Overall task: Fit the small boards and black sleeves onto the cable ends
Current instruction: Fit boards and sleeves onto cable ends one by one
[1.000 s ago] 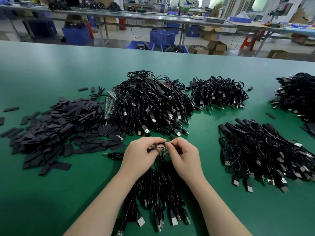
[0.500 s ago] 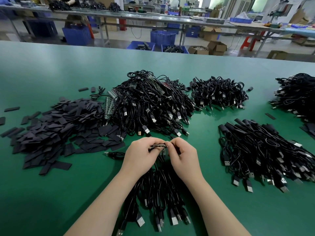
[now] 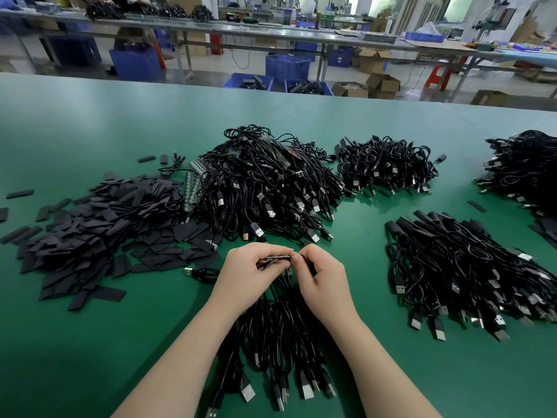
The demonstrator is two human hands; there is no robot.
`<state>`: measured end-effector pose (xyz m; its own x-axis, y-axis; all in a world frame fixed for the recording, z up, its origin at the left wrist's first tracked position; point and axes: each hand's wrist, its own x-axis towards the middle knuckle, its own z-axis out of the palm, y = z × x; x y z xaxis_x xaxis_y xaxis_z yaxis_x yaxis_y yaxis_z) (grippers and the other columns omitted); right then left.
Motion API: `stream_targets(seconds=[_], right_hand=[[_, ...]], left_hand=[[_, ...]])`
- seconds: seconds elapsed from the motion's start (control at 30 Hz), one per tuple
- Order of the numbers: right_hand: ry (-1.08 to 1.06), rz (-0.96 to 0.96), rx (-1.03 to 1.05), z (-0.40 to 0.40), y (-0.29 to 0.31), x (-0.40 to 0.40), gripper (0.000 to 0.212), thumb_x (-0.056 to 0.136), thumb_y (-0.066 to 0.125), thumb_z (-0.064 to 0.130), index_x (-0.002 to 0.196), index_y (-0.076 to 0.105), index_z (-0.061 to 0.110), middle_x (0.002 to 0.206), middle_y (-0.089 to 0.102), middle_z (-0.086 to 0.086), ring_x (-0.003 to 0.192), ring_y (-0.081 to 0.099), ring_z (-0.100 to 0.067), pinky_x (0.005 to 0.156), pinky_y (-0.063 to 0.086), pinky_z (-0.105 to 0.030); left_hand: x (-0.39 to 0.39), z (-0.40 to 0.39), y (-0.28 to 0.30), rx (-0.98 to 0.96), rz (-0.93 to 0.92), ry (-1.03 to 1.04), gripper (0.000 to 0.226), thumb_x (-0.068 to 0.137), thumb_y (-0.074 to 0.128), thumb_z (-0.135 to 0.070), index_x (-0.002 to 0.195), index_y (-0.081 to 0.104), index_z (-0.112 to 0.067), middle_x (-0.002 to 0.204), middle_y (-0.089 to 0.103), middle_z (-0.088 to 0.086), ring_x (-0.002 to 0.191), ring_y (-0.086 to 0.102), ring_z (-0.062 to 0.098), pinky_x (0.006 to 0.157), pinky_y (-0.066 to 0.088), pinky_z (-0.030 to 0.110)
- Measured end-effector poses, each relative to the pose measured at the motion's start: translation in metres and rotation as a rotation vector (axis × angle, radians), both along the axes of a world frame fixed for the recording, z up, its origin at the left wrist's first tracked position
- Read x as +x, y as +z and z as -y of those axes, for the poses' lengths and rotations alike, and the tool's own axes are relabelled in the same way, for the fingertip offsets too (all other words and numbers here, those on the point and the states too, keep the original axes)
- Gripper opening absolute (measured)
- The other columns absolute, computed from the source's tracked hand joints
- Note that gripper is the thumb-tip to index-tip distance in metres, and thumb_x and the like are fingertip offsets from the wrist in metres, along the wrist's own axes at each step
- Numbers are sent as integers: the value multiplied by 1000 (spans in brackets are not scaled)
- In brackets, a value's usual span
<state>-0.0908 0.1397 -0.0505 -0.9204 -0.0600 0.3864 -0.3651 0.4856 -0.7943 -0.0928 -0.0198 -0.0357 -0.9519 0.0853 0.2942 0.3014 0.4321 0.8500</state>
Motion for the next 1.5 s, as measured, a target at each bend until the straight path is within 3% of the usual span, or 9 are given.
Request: stream_targets(seconds=[0.37, 0.6, 0.73, 0.83, 0.9, 1.03, 1.17, 1.3, 1.5], right_hand=[[-29, -5, 57, 0, -1, -2, 30, 99, 56, 16, 71, 50, 6, 60, 42, 5, 58, 37, -9, 54, 32, -19], [-65, 46, -18, 2, 6, -2, 49, 99, 58, 18, 61, 29, 23, 55, 29, 10, 54, 31, -8, 51, 28, -20], [-70, 53, -62, 2, 5, 1, 45, 99, 58, 20, 62, 32, 19, 55, 29, 10, 53, 30, -7, 50, 27, -20], [-75, 58, -81, 2, 3, 1, 42, 97, 61, 24, 62, 39, 15, 54, 33, 9, 53, 33, -7, 50, 27, -19], [-51, 102, -125, 1, 3, 1, 34, 93, 65, 30, 67, 52, 12, 57, 44, 4, 54, 37, -5, 51, 31, -18], [-2, 221, -280, 0, 9, 2, 5, 84, 78, 27, 82, 73, 27, 75, 71, 7, 65, 61, -6, 62, 48, -16], [4, 240, -369, -1, 14, 4, 6, 82, 79, 22, 84, 78, 28, 77, 75, 7, 70, 67, -5, 65, 50, -15], [15, 260, -407, -1, 18, 4, 15, 85, 77, 18, 84, 78, 33, 74, 75, 9, 69, 67, -3, 67, 50, -15], [-4, 264, -461, -2, 21, 5, 22, 86, 77, 16, 77, 78, 36, 78, 77, 7, 74, 70, -3, 67, 49, -11]], left_hand=[[0, -2, 1, -51, 33, -20, 38, 85, 68, -16, 97, 69, -52, 92, 70, -29, 90, 66, -5, 83, 56, 27], [4, -4, 5, -75, 40, -53, 41, 86, 66, -25, 104, 61, -61, 94, 67, -36, 90, 64, -7, 83, 56, 31], [4, -2, 8, -64, 49, -81, 42, 87, 67, -27, 96, 62, -68, 95, 67, -35, 92, 64, -8, 83, 55, 26], [3, -3, 5, -58, 41, -54, 38, 87, 67, -24, 98, 64, -61, 92, 68, -33, 90, 64, -6, 81, 55, 27], [3, -4, 3, -48, 21, -26, 36, 85, 63, -24, 97, 66, -58, 92, 68, -33, 90, 64, -7, 80, 54, 23], [-1, -3, 0, 7, 33, 44, 46, 85, 64, -11, 86, 68, -56, 93, 67, -35, 90, 64, -10, 78, 49, 9], [-1, -2, 0, 14, 39, 37, 47, 86, 65, -9, 89, 68, -56, 93, 68, -33, 91, 64, -10, 78, 47, 6], [0, -2, 1, 13, 41, 18, 41, 86, 65, -9, 96, 71, -48, 93, 69, -31, 91, 65, -7, 82, 53, 18], [4, -5, 4, 53, 38, -15, 21, 85, 66, -28, 96, 71, -45, 90, 71, -24, 87, 67, -2, 77, 53, 17]])
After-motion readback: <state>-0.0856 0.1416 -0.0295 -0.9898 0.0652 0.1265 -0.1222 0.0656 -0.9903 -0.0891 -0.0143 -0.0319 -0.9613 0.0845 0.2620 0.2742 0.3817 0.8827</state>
